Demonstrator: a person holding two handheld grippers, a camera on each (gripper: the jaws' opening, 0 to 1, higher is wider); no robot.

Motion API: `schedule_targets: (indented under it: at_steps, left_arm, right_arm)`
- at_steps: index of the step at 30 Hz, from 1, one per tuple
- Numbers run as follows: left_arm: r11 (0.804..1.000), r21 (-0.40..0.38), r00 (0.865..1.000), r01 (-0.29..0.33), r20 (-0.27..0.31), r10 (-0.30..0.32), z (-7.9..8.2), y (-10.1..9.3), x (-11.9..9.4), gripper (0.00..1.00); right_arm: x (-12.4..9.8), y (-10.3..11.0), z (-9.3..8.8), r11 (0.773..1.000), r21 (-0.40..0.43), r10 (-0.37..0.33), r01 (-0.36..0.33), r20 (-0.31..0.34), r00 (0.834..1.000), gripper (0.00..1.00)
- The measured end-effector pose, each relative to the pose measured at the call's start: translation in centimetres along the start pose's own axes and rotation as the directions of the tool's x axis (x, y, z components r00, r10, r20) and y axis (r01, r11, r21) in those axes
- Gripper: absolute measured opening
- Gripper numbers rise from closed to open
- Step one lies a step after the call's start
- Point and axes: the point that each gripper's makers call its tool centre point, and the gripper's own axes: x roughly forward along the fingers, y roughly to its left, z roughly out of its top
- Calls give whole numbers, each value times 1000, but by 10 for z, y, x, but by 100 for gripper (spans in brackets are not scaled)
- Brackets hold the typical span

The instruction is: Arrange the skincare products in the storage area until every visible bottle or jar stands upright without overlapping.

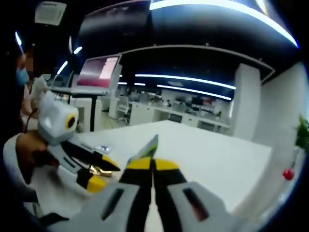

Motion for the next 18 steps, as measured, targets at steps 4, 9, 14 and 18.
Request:
schedule_targets:
  at_steps: [4, 9, 14, 18]
  left_arm:
    - [1000, -2, 1000, 12, 9, -12, 0, -8, -2, 47]
    - [998, -31, 998, 51, 23, -51, 2, -14, -1, 48]
    - [990, -63, 992, 124, 43, -122, 3, -34, -2, 48]
    - [976, -109, 981, 190, 73, -182, 8, -49, -2, 48]
  right_arm:
    - [-5, -2, 8, 1000, 6, -10, 10, 27, 1000, 0]
    - [-13, -4, 20, 1000, -7, -15, 15, 53, 998, 0]
    - [-19, -8, 29, 999, -31, -28, 30, 75, 997, 0]
    - [-23, -13, 36, 999, -32, -37, 40, 90, 995, 0]
